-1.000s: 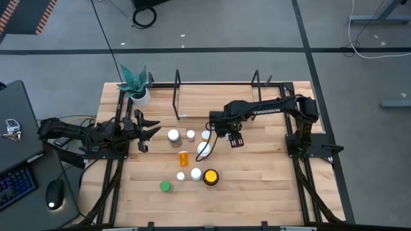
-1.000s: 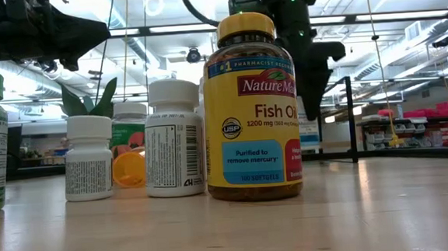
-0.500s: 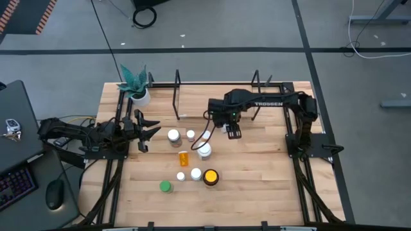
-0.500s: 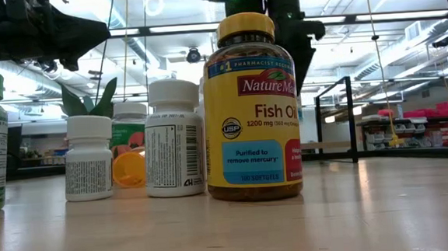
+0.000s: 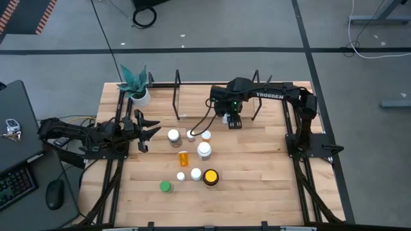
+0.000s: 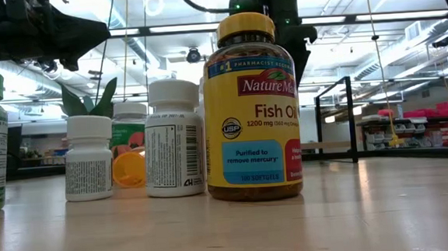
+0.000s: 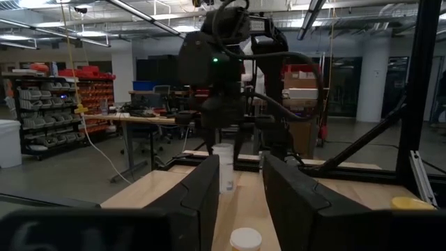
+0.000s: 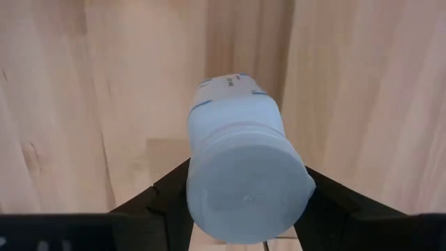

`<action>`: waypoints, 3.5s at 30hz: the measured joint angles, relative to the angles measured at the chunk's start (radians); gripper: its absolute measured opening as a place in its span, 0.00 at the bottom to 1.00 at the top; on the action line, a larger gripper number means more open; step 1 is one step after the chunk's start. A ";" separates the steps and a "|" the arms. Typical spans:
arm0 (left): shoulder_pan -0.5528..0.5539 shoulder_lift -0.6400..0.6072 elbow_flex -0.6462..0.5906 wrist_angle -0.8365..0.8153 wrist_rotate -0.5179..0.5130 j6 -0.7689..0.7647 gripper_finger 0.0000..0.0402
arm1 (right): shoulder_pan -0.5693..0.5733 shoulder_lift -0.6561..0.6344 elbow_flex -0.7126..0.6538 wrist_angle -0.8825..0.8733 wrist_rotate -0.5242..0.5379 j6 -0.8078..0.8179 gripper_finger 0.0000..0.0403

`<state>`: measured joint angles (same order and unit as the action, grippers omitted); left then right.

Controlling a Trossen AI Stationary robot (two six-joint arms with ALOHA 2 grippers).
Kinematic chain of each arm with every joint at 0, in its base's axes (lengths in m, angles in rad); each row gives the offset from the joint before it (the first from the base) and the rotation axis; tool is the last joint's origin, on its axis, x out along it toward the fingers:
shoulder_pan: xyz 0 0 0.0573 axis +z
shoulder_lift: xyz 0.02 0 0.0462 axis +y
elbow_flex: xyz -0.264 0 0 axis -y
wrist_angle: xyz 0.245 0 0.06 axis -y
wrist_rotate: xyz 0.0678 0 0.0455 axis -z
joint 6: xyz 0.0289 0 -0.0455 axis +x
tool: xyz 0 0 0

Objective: Pick and place medicine bottles onto shelf by color
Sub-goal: Put the white-blue pill bottle on the shelf

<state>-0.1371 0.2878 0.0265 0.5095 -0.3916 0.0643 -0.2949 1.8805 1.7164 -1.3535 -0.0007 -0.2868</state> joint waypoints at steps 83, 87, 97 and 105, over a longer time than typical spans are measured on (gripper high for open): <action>0.012 0.000 0.000 0.017 -0.008 0.079 0.30 | -0.477 0.269 0.265 -0.084 0.044 -0.098 0.50; 0.012 0.000 0.000 0.017 -0.008 0.078 0.31 | -0.477 0.269 0.257 -0.080 0.045 -0.090 0.50; 0.012 0.000 0.000 0.017 -0.008 0.078 0.29 | -0.480 0.269 0.257 -0.080 0.113 -0.079 0.51; 0.012 0.000 0.000 0.017 -0.008 0.078 0.31 | -0.486 0.269 0.257 -0.090 0.122 -0.080 0.59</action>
<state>-0.1253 0.2878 0.0269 0.5262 -0.3992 0.1421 -0.7807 2.1494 1.9732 -1.4433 0.1209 -0.3666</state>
